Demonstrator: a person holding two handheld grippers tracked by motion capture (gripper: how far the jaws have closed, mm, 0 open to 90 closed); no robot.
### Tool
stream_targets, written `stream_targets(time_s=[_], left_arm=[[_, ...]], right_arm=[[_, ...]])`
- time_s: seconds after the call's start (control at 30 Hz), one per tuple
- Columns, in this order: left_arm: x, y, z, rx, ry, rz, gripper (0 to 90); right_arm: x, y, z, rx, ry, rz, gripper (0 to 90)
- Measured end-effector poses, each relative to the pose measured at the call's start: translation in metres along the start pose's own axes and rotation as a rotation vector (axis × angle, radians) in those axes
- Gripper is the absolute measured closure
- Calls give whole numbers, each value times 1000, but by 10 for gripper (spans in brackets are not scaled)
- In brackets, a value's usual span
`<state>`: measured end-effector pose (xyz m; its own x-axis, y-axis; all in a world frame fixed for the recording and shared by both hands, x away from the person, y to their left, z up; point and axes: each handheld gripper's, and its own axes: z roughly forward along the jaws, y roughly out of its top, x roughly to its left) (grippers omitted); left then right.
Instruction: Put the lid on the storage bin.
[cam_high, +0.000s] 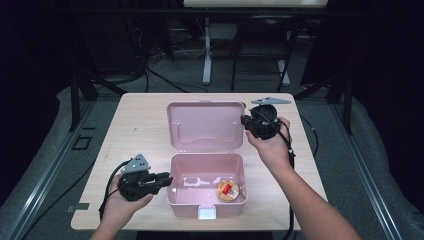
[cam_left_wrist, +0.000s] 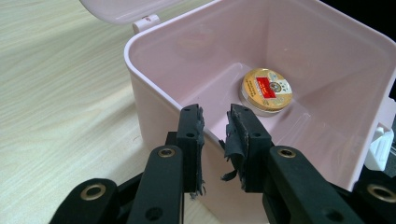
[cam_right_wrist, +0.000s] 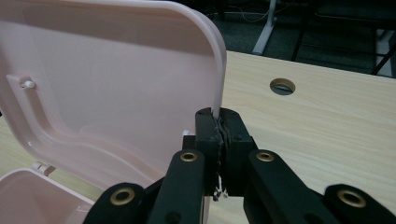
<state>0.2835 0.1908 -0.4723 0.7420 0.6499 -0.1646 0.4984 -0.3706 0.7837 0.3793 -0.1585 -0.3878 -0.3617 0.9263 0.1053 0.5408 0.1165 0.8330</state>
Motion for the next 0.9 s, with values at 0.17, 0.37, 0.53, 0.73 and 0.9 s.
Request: stream_targets(time_s=[0.17,0.37,0.53,0.73,0.9], left_arm=[[0,0,0,0,-1,2,748],[0,0,0,-1,1,0,748],[0,1,0,4,0,1,747],[0,1,0,8,1,-1,747],[1,1,0,3,9,3,746]], right_arm=[[3,-4,-6,-23,-7,-28,872],[7,-14,-12,-79,-16,-51,873],[11,-20,-17,-120,-26,-60,873],[15,-30,-22,-170,-39,-80,873],[17,-35,-25,-196,-47,-94,873]])
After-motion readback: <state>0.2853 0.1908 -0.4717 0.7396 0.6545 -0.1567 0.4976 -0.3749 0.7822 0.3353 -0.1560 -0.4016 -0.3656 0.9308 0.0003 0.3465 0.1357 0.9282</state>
